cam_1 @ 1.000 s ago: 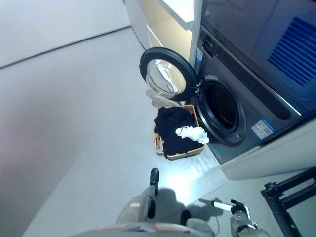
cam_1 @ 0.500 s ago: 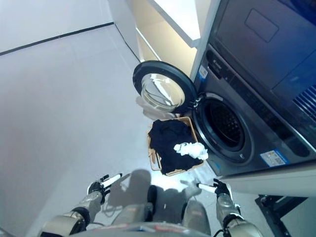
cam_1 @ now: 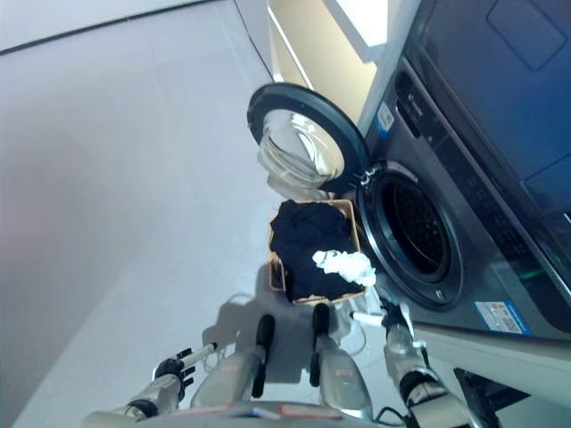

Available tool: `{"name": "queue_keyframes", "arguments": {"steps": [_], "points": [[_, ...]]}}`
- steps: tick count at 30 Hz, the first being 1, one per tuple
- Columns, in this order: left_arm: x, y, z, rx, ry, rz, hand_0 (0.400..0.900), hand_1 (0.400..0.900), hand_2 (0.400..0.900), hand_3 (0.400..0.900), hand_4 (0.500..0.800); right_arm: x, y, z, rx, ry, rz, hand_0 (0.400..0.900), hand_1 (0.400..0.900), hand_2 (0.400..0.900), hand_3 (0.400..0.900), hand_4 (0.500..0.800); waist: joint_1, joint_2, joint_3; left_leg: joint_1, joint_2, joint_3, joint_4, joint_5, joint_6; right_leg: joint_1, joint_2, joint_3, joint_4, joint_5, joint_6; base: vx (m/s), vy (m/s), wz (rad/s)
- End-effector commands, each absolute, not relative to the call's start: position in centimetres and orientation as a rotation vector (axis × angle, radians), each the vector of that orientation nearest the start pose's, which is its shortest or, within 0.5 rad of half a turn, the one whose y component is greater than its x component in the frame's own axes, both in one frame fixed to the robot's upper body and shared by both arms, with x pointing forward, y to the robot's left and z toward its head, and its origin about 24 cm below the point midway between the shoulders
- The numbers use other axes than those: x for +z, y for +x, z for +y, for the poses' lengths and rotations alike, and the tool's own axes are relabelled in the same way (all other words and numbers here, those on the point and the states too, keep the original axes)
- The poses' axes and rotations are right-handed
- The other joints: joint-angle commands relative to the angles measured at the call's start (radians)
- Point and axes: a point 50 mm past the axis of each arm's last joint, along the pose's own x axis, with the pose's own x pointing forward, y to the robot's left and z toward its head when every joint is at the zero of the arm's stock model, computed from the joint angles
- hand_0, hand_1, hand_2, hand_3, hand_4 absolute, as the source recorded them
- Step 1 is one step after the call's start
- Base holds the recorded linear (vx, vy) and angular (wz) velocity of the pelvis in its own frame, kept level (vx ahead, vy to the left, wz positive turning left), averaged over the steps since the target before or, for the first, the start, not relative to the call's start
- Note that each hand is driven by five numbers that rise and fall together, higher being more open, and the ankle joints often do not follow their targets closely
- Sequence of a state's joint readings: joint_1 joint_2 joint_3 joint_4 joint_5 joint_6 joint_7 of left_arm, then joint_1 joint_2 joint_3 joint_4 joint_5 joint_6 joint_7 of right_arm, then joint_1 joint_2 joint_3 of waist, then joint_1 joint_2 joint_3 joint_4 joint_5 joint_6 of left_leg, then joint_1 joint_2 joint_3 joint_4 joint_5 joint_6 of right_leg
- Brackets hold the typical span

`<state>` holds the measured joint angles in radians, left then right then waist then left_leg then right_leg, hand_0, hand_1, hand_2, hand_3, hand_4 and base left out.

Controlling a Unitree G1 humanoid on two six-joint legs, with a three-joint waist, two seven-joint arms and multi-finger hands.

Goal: Put the clothes in the basket into the washing machine.

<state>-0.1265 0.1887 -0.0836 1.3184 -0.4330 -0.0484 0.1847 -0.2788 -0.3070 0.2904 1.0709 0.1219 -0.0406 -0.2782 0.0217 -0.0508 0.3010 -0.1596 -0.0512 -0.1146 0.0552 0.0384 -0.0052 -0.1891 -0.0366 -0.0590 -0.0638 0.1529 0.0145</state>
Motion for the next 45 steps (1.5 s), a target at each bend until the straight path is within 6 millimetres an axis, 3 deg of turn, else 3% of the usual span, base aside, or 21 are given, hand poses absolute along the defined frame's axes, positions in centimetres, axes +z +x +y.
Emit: {"name": "queue_keyframes", "arguments": {"steps": [1, 3, 5, 6, 8, 19, 26, 37, 45], "points": [[-14.6, 15.3, 21.9, 0.41, 0.005, 1.005, 0.9, 0.9, 0.9, 0.9, 0.8, -1.7, 29.3, -27.4, -0.203, -0.827, 0.404, 0.9, 0.9, 0.9, 0.9, 0.8, -0.017, 0.069, 0.035, -0.034, -0.006, 0.085, 0.005, -0.055, -0.009, -0.1, -0.008, -0.023, 0.222, -0.191, 0.062, 0.04, -0.175, 0.53], [-14.4, 15.8, 21.7, 0.388, 0.007, 0.982, 0.9, 0.9, 0.9, 0.9, 0.8, 0.4, 31.0, -28.2, -0.188, -0.983, 0.358, 0.9, 0.9, 0.9, 0.9, 0.8, -0.009, 0.081, 0.04, -0.044, -0.003, 0.086, -0.008, -0.048, -0.009, -0.122, 0.0, -0.021, 0.233, -0.193, 0.06, 0.05, -0.121, 0.08], [-14.2, 16.2, 21.5, 0.373, 0.009, 0.968, 0.9, 0.9, 0.9, 0.9, 0.8, 1.1, 31.4, -28.6, -0.192, -1.025, 0.346, 0.9, 0.9, 0.9, 0.9, 0.8, -0.007, 0.085, 0.045, -0.052, -0.002, 0.089, -0.008, -0.045, -0.01, -0.134, 0.002, -0.019, 0.242, -0.192, 0.06, 0.01, -0.061, 0.0], [-13.8, 17.1, 21.0, 0.349, 0.013, 0.933, 0.9, 0.9, 0.9, 0.9, 0.8, 2.5, 32.5, -29.1, -0.206, -1.114, 0.326, 0.9, 0.9, 0.9, 0.9, 0.8, 0.004, 0.097, 0.062, -0.072, -0.003, 0.089, -0.007, -0.041, -0.011, -0.163, 0.001, -0.019, 0.259, -0.194, 0.059, 0.0, -0.046, -0.02], [-13.5, 18.0, 20.6, 0.325, 0.016, 0.903, 0.9, 0.9, 0.9, 0.9, 0.8, 3.3, 33.0, -29.6, -0.221, -1.172, 0.332, 0.9, 0.9, 0.9, 0.9, 0.8, 0.01, 0.106, 0.074, -0.096, -0.004, 0.089, 0.001, -0.04, -0.013, -0.189, 0.0, -0.02, 0.275, -0.199, 0.057, -0.01, -0.045, 0.02], [-11.1, 22.3, 19.2, 0.298, -0.057, 0.751, 0.9, 0.9, 0.9, 0.9, 0.8, 7.6, 35.7, -29.5, -0.357, -1.146, 0.214, 0.9, 0.9, 0.9, 0.9, 0.8, 0.029, 0.152, 0.175, -0.26, -0.021, 0.09, 0.093, -0.039, -0.015, -0.375, -0.017, -0.02, 0.409, -0.226, 0.047, -0.04, -0.028, 0.07], [-8.9, 25.2, 19.0, 0.309, -0.069, 0.628, 0.9, 0.9, 0.9, 0.9, 0.8, 12.2, 37.4, -29.6, -0.502, -1.197, 0.06, 0.9, 0.9, 0.9, 0.9, 0.8, 0.026, 0.167, 0.215, -0.453, -0.042, 0.1, 0.253, -0.07, -0.012, -0.552, -0.044, -0.006, 0.545, -0.246, 0.042, -0.07, 0.017, 0.07], [-6.3, 27.8, 18.9, 0.31, -0.112, 0.504, 0.9, 0.9, 0.9, 0.9, 0.8, 15.1, 37.3, -32.0, -0.621, -1.24, 0.084, 0.9, 0.9, 0.9, 0.9, 0.8, 0.044, 0.203, 0.219, -0.776, -0.063, 0.108, 0.546, -0.143, 0.004, -0.856, -0.094, 0.019, 0.832, -0.321, 0.025, -0.06, 0.009, 0.1], [-5.8, 27.9, 18.5, 0.313, -0.143, 0.459, 0.9, 0.9, 0.9, 0.9, 0.8, 16.3, 36.7, -33.9, -0.692, -1.354, 0.122, 0.9, 0.9, 0.9, 0.9, 0.8, 0.061, 0.228, 0.213, -0.914, -0.069, 0.124, 0.642, -0.159, 0.007, -1.004, -0.11, 0.045, 0.938, -0.338, 0.02, -0.01, 0.004, 0.03]]}}
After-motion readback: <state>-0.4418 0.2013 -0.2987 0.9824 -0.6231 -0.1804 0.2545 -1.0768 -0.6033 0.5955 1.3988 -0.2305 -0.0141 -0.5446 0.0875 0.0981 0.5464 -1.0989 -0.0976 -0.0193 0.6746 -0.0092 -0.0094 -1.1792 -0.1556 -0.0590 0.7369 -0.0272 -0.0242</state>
